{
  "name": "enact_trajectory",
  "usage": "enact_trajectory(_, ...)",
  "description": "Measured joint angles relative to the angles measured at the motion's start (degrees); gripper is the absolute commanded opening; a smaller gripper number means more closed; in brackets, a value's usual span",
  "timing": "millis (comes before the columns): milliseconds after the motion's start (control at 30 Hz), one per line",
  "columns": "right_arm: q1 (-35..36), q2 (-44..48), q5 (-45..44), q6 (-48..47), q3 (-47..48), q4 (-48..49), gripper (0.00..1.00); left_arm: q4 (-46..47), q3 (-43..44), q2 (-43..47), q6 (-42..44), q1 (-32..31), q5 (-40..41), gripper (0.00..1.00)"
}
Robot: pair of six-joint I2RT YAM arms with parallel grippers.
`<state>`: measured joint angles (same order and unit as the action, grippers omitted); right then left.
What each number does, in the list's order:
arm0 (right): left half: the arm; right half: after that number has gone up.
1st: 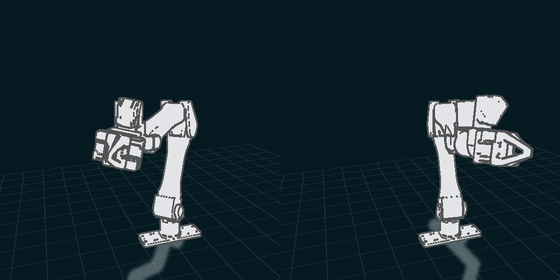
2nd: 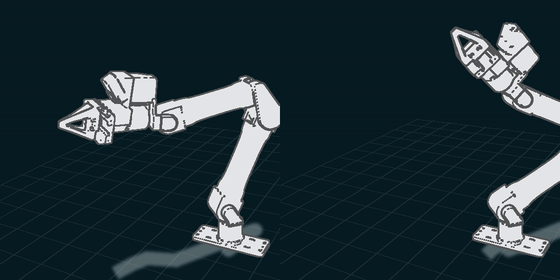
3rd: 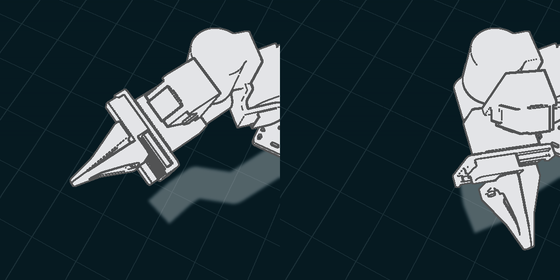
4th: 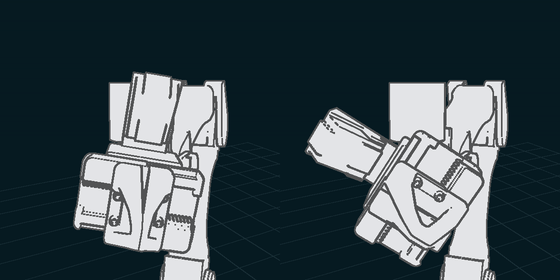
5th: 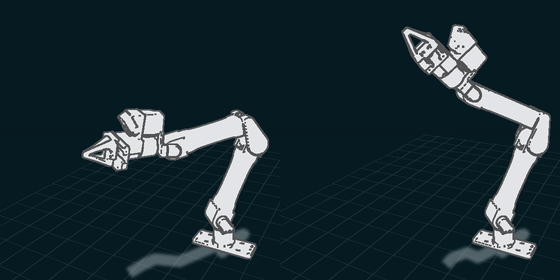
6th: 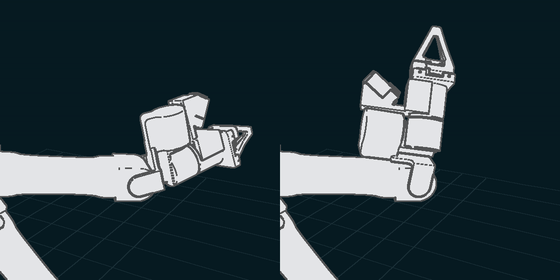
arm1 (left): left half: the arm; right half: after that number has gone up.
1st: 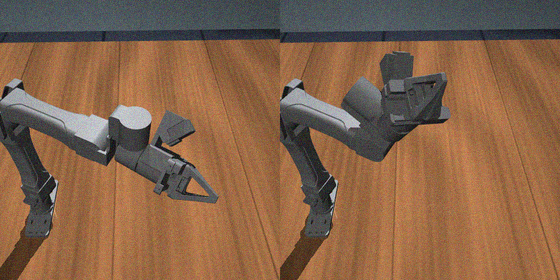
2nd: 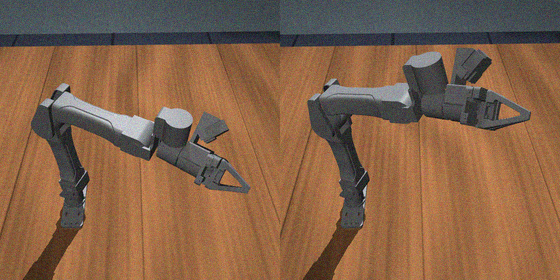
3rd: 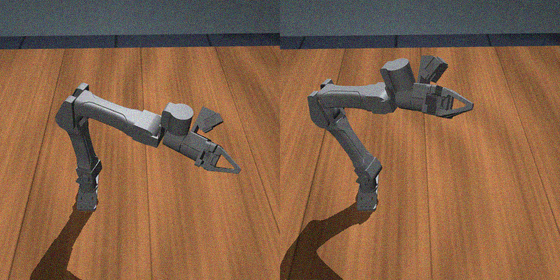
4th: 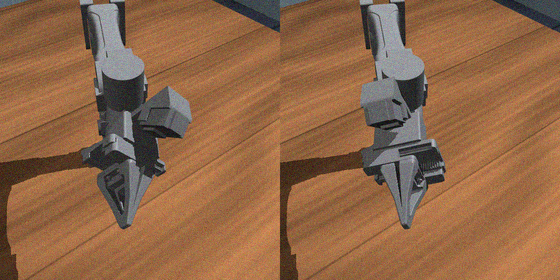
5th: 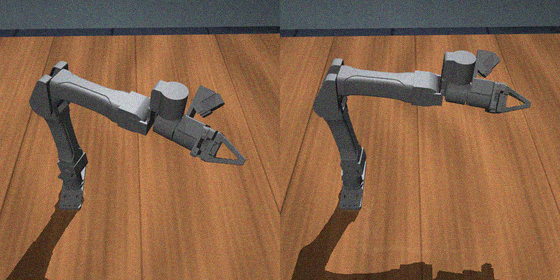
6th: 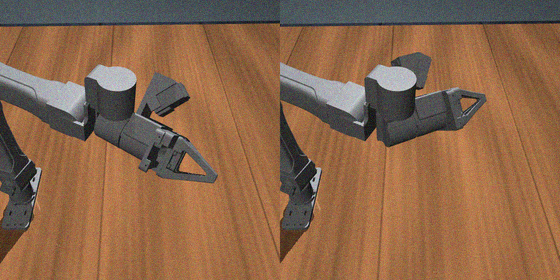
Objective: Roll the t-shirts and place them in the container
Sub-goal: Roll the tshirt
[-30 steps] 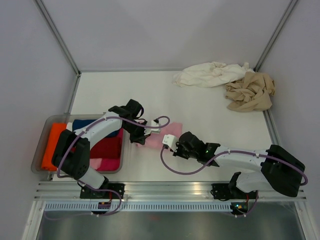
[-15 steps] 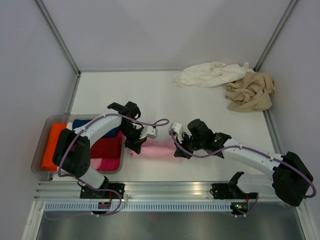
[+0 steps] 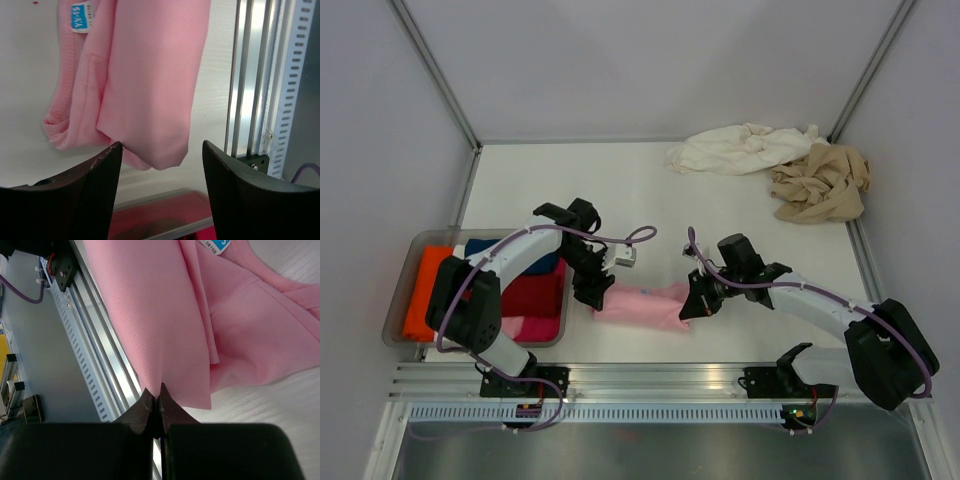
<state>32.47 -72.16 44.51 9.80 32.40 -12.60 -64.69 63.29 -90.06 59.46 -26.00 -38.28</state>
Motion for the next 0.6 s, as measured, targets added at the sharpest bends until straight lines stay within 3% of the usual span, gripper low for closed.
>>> enact_trajectory(67,-0.79,-0.02,0.7,0.33,-0.2,0.74,0.0,2.54,-0.31,-0.17,-2.69,-0.02,0.04,0.66)
enact_trajectory(100,-1.07,-0.13,0.79,0.37,-0.24,1.03,0.0,4.0,-0.66,-0.33,-4.09,-0.13,0.22,0.58)
enact_trajectory(133,-1.27,-0.35,0.87,0.26,-0.24,1.09,0.0,5.2,-1.05,-0.5,-5.27,-0.17,0.37,0.32)
enact_trajectory(200,-1.46,-1.07,0.83,0.02,-0.24,0.81,0.0,6.8,-1.62,-1.25,-7.04,-0.28,0.74,0.1)
enact_trajectory(233,-1.46,-1.44,0.87,-0.07,-0.24,0.57,0.0,6.88,-1.73,-1.75,-7.17,-0.39,0.7,0.05)
enact_trajectory(467,-1.03,-0.37,5.11,0.55,-0.24,-3.54,0.0,-3.1,-1.25,-2.49,-1.07,-0.5,-4.31,0.02)
enact_trajectory(600,-1.22,1.86,9.16,2.78,-0.24,-3.89,0.0,-6.29,-0.52,-3.89,-0.76,-0.31,-5.53,0.11)
